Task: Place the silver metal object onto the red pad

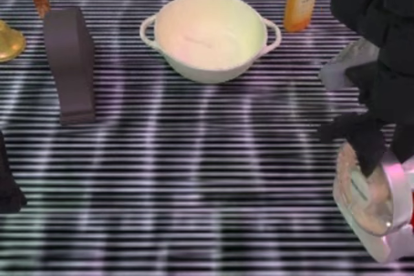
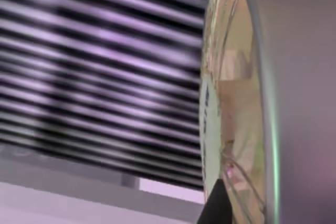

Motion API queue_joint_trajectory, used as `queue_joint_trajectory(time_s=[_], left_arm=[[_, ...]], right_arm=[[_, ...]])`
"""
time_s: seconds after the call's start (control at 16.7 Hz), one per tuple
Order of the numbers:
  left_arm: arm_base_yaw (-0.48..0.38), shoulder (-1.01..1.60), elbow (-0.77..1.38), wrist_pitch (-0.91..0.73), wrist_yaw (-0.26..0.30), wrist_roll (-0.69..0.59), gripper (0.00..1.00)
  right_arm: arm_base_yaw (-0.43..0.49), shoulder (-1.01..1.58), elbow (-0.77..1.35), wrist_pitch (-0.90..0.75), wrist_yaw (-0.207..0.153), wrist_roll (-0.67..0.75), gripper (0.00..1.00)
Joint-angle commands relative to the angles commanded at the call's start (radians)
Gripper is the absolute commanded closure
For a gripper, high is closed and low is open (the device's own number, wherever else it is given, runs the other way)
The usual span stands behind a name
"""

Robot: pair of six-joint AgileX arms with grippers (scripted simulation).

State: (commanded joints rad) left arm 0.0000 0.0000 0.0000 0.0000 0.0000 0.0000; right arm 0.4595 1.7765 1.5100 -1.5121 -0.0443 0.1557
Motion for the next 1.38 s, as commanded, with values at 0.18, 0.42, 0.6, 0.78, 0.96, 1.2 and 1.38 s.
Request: queue_joint_trajectory(time_s=[0.18, 0.42, 0.6, 0.78, 0.96, 1.2, 1.38], left_arm=[[0.0, 0.0, 0.0, 0.0, 0.0, 0.0, 0.0], [0.0, 0.0, 0.0, 0.0, 0.0, 0.0, 0.0], [0.0, 0.0, 0.0, 0.0, 0.0, 0.0, 0.0], [0.0, 0.0, 0.0, 0.0, 0.0, 0.0, 0.0], [0.0, 0.0, 0.0, 0.0, 0.0, 0.0, 0.0], [0.0, 0.0, 0.0, 0.0, 0.0, 0.0, 0.0], [0.0, 0.0, 0.0, 0.0, 0.0, 0.0, 0.0]], right_arm=[[-0.05, -0.049, -0.062, 0.001, 0.006, -0.397, 1.0], [-0.114, -0.124, -0.13, 0.028, 0.023, -0.88, 1.0], [-0.154, -0.183, -0.166, 0.065, 0.036, -1.161, 1.0], [-0.184, -0.233, -0.188, 0.1, 0.045, -1.35, 1.0], [-0.199, -0.261, -0.197, 0.12, 0.048, -1.445, 1.0], [-0.201, -0.264, -0.198, 0.122, 0.049, -1.456, 1.0], [-0.196, -0.261, -0.199, 0.124, 0.048, -1.454, 1.0]])
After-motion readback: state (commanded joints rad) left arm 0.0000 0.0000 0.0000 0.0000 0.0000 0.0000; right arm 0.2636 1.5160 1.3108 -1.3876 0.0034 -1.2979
